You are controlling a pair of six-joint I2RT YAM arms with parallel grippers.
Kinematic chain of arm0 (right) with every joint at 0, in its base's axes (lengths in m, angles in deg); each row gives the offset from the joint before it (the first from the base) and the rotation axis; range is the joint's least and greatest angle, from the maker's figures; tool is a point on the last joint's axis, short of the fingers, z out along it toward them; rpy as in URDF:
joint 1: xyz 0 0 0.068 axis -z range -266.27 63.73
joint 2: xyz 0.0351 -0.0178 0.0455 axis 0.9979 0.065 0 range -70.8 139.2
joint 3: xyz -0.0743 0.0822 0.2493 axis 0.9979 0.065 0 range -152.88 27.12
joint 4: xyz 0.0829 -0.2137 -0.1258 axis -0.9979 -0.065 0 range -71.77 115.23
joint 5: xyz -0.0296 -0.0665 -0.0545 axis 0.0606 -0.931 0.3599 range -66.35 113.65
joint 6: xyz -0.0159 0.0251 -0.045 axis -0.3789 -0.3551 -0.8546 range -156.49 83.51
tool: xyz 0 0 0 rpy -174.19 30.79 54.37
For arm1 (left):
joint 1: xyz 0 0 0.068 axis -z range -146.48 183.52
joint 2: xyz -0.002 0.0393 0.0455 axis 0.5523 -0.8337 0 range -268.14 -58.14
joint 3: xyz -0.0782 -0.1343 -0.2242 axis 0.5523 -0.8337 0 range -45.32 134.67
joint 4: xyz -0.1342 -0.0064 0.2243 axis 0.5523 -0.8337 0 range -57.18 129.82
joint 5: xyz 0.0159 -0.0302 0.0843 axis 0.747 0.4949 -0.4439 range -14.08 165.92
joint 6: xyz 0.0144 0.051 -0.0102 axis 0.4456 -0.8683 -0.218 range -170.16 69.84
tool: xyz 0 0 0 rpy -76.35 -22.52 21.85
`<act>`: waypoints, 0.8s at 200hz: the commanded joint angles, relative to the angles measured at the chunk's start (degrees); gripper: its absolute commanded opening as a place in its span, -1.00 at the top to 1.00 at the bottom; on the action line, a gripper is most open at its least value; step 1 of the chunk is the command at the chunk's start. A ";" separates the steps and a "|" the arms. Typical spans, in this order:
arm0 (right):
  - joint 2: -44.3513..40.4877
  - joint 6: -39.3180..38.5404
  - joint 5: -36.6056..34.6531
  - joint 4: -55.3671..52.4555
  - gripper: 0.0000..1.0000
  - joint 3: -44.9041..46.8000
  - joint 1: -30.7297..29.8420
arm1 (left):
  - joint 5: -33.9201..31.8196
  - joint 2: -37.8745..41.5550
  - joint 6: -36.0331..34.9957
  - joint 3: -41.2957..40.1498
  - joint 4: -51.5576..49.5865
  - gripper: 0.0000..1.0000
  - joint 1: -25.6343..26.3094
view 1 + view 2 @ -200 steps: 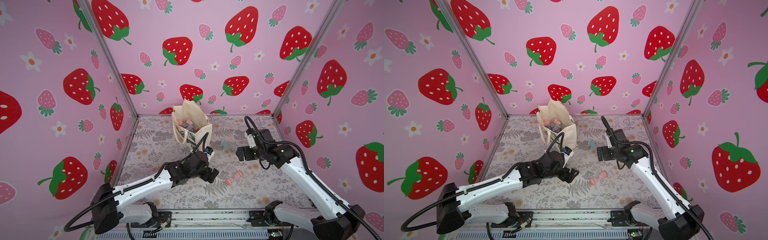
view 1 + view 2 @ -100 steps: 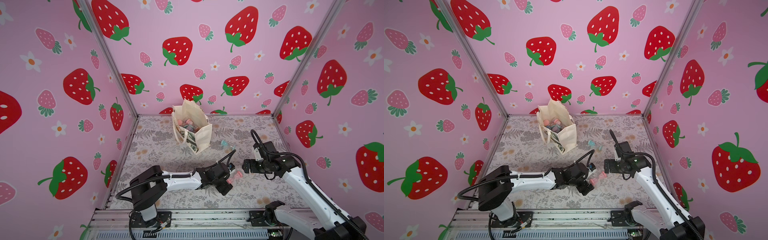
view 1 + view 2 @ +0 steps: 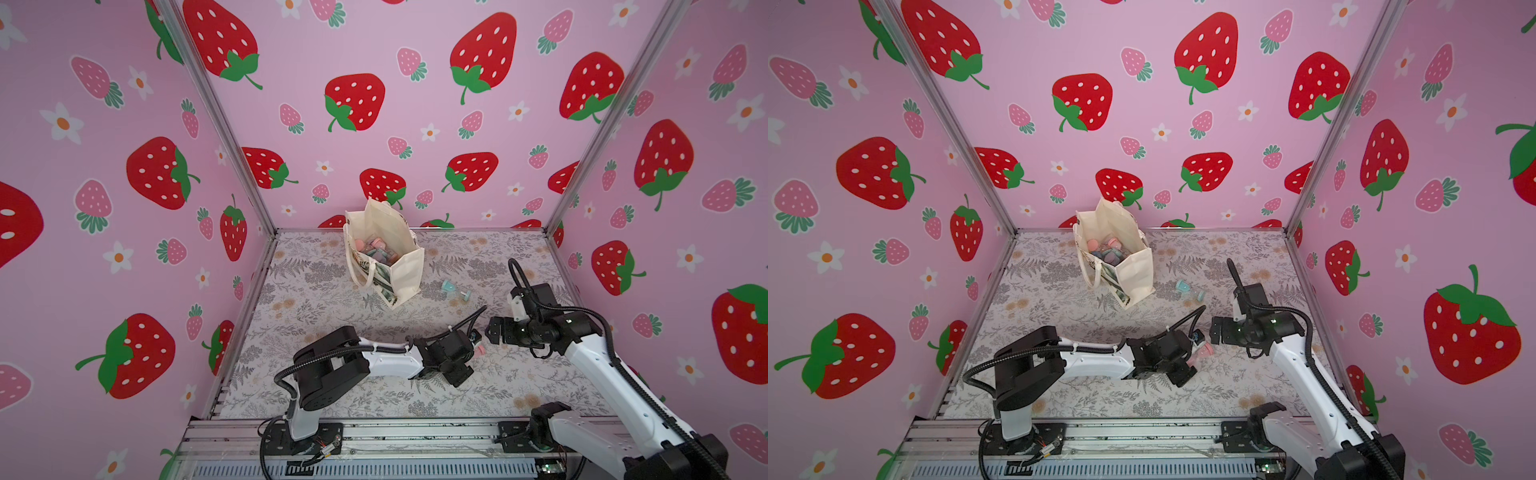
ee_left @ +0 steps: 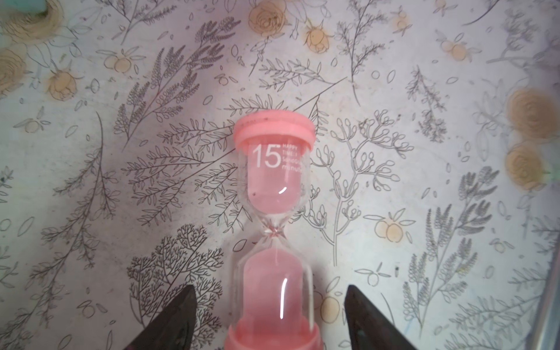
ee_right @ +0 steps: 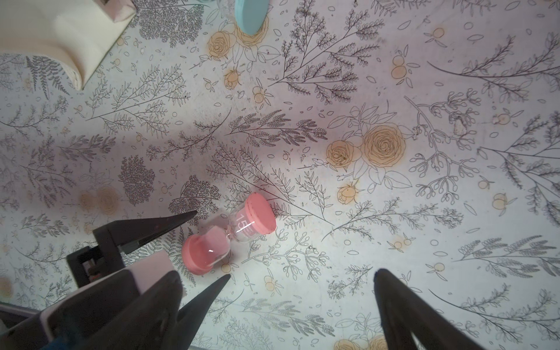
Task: Put the hourglass into the canvas bag
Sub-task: Pick up the hourglass from the center of the board.
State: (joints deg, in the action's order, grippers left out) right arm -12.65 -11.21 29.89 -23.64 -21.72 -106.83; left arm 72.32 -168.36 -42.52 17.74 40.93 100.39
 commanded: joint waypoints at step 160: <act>-1.37 -0.32 0.99 0.37 -0.99 -0.29 0.74 | -3.17 1.84 0.90 -2.24 4.21 0.20 0.06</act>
State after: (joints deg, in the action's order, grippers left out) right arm -12.71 -11.21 31.38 -22.59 -21.33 -106.50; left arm 69.96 -169.58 -41.91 16.56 44.38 100.44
